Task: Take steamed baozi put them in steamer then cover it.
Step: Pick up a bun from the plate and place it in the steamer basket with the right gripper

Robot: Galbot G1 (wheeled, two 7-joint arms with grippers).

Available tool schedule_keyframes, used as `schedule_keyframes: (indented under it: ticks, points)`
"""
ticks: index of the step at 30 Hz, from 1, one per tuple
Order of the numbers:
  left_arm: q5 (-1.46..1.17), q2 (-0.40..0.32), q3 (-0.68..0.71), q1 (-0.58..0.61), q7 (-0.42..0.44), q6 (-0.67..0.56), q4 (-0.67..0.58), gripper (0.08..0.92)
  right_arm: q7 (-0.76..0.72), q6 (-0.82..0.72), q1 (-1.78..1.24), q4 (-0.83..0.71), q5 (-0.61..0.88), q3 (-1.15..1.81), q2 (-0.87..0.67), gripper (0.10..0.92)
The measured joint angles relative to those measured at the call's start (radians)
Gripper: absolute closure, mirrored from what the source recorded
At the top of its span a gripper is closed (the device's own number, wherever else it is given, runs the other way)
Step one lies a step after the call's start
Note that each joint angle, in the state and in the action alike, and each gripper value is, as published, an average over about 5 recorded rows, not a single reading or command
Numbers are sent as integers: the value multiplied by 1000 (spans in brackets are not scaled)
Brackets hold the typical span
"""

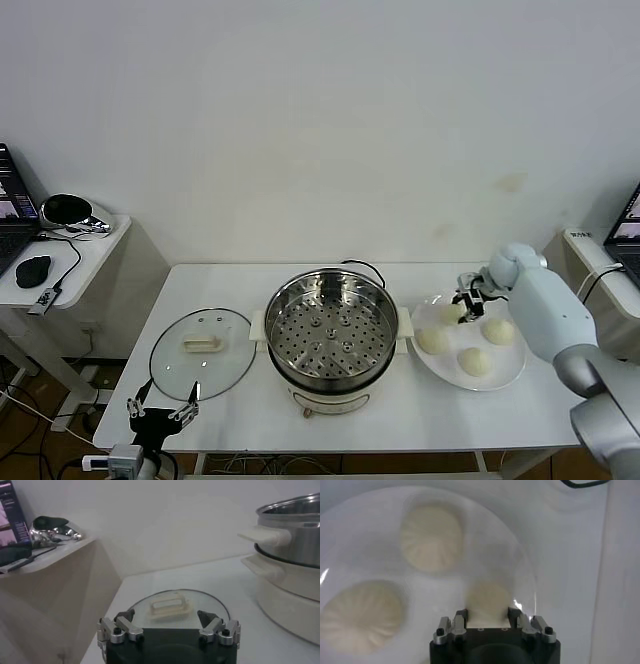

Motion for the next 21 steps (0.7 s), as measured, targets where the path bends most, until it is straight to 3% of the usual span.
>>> schedule_keyframes:
  ticks: [11, 21]
  points:
    - [-3, 4, -1, 7, -4, -1, -15, 177, -98, -7, 219, 111, 240, -201, -41, 516]
    - [-9, 9, -9, 16, -15, -4, -33, 177, -215, 121, 427, 104, 426, -350, 77, 516]
